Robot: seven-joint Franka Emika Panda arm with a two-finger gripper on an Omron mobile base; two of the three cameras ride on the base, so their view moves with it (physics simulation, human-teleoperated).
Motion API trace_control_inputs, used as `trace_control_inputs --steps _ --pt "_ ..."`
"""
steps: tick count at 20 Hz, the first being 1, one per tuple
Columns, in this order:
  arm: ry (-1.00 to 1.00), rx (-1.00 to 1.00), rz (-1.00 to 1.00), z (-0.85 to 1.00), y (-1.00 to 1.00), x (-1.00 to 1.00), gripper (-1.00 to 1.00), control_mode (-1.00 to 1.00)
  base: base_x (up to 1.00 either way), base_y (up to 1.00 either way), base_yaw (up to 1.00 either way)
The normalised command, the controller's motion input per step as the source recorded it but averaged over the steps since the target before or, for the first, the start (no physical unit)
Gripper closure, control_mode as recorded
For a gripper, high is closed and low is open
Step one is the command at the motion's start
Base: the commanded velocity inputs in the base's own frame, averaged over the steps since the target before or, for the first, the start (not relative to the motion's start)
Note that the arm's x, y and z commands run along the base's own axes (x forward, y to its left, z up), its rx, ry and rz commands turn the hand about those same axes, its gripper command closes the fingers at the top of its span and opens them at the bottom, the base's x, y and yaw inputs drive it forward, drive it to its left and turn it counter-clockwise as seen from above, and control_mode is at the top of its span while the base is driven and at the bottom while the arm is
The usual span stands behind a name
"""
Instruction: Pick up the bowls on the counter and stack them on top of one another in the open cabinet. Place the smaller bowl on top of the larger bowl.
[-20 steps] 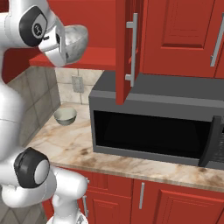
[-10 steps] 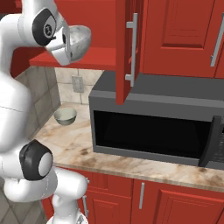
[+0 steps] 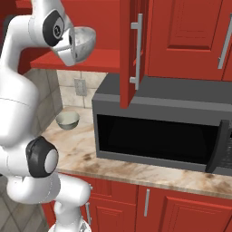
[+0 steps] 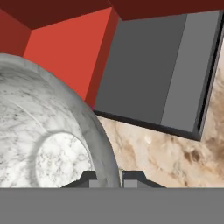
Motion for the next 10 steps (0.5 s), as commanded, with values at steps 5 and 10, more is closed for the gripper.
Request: trace_control_inputs --steps 5,10 --pt "0.00 0.01 0.00 -0.13 0.08 0.32 1.00 -1.00 0.00 0.00 0.00" --pt "0.00 0.00 0.00 -0.15 0.08 0.35 1.00 -1.00 0.00 0.00 0.00"
